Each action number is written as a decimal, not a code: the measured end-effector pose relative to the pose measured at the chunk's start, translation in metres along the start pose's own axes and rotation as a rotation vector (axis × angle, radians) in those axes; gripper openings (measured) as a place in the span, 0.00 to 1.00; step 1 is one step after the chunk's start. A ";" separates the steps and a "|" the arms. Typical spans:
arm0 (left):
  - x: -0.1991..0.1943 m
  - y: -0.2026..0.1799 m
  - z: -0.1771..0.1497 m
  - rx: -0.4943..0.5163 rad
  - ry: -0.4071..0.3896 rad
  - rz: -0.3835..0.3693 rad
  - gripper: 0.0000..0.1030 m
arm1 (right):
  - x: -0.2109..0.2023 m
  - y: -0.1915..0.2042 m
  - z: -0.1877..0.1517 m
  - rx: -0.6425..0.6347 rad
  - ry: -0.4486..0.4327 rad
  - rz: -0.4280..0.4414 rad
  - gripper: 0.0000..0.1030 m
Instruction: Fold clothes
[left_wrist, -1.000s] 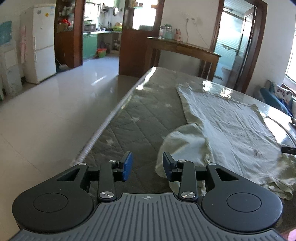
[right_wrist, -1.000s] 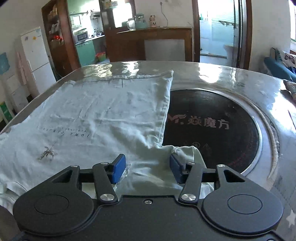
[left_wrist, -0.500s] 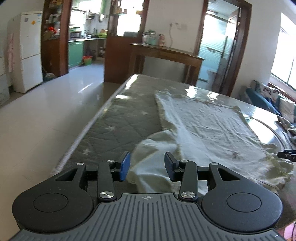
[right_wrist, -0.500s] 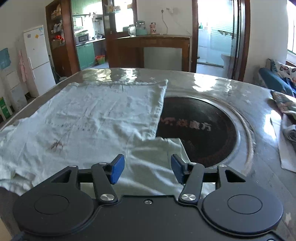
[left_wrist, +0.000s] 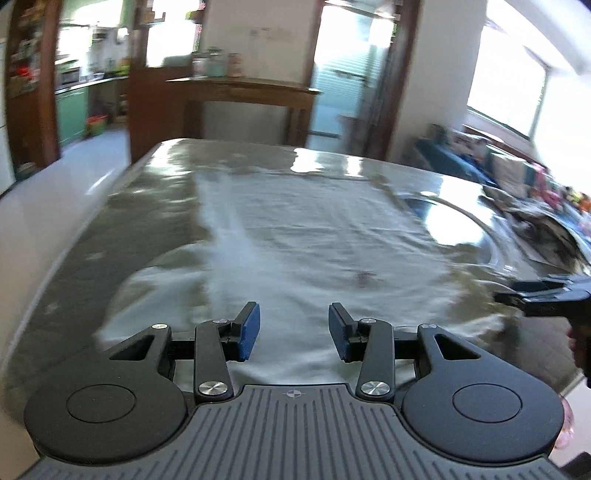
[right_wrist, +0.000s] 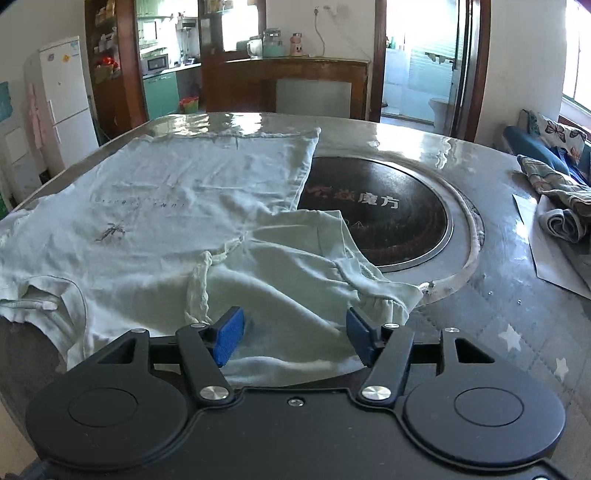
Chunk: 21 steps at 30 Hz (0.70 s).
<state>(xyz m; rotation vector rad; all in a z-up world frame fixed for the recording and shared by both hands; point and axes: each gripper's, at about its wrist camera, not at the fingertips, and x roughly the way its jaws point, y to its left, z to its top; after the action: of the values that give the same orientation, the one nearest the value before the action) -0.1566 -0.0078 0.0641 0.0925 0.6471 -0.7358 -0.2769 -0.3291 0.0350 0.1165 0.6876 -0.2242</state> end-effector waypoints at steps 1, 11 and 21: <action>0.004 -0.008 0.001 0.014 0.004 -0.021 0.41 | -0.002 0.000 0.000 0.003 -0.007 0.000 0.68; 0.045 -0.085 0.012 0.158 0.012 -0.184 0.41 | -0.026 -0.027 -0.003 0.133 -0.062 -0.057 0.71; 0.081 -0.134 0.013 0.259 0.041 -0.222 0.25 | -0.017 -0.049 -0.010 0.239 -0.037 -0.051 0.60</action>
<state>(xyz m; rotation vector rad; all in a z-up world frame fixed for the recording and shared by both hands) -0.1920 -0.1602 0.0470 0.2782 0.6041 -1.0325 -0.3075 -0.3724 0.0366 0.3225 0.6256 -0.3567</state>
